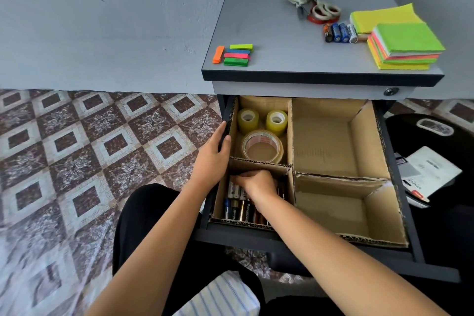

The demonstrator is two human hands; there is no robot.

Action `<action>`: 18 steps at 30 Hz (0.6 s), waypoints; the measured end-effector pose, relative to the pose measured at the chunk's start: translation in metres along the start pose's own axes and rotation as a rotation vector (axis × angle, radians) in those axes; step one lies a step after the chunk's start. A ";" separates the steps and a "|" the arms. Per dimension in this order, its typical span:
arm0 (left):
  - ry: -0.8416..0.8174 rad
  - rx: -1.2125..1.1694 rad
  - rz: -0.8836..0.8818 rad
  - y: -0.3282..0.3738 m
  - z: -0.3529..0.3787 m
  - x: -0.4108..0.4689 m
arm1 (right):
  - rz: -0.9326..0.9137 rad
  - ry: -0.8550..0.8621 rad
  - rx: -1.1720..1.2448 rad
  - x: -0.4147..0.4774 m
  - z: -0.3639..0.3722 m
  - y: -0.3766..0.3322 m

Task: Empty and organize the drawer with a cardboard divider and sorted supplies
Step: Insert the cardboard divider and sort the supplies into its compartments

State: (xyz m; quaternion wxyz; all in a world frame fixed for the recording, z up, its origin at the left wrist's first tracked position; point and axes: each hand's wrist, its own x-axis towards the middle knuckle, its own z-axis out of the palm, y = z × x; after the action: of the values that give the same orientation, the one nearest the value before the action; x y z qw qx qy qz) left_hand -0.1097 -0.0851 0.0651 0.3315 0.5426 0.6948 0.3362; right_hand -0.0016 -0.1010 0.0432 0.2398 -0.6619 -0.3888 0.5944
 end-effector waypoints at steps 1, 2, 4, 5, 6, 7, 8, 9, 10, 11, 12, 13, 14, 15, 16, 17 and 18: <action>0.004 0.003 0.000 0.000 0.000 0.000 | -0.004 -0.013 -0.008 0.001 0.000 0.000; 0.008 0.006 0.001 0.000 0.000 -0.001 | -0.011 -0.031 -0.025 0.001 0.000 0.000; 0.009 0.005 0.004 0.000 0.000 -0.001 | -0.017 -0.064 -0.075 -0.002 -0.003 -0.001; 0.008 0.004 0.004 0.000 0.000 -0.001 | -0.016 -0.072 -0.095 -0.004 -0.004 -0.001; 0.007 0.004 0.006 0.001 0.000 -0.002 | -0.015 -0.074 -0.103 -0.005 -0.005 0.000; 0.007 0.003 0.007 0.001 0.000 -0.002 | -0.014 -0.069 -0.100 -0.005 -0.006 0.002; 0.007 0.001 0.007 0.001 0.000 -0.002 | -0.013 -0.065 -0.092 -0.005 -0.007 0.003; 0.007 0.000 0.007 0.002 0.000 -0.002 | -0.013 -0.063 -0.083 -0.005 -0.008 0.004; 0.006 0.000 0.008 0.001 -0.001 -0.002 | -0.012 -0.063 -0.077 -0.006 -0.008 0.004; 0.004 0.001 0.009 0.002 -0.001 -0.003 | -0.011 -0.062 -0.069 -0.006 -0.009 0.005; 0.002 0.001 0.008 0.002 -0.001 -0.003 | -0.010 -0.059 -0.063 -0.006 -0.009 0.004; 0.001 0.001 0.008 0.002 -0.001 -0.003 | -0.014 -0.051 -0.063 -0.006 -0.010 0.005; 0.000 0.000 0.008 0.002 -0.001 -0.003 | -0.024 -0.038 -0.078 -0.006 -0.010 0.005; 0.000 0.001 0.007 0.002 -0.001 -0.003 | -0.040 -0.024 -0.107 -0.005 -0.011 0.006; 0.000 0.005 0.006 0.001 -0.001 -0.003 | -0.063 -0.013 -0.144 -0.005 -0.012 0.007; 0.000 0.009 0.006 0.001 0.000 -0.003 | -0.087 -0.010 -0.181 -0.004 -0.012 0.008; 0.000 0.012 0.007 0.001 0.000 -0.003 | -0.110 -0.015 -0.215 -0.003 -0.013 0.009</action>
State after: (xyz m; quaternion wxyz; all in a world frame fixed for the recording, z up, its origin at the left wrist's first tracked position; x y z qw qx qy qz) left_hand -0.1090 -0.0875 0.0662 0.3269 0.5468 0.6950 0.3334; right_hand 0.0128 -0.1074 0.0402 0.1965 -0.6569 -0.4880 0.5402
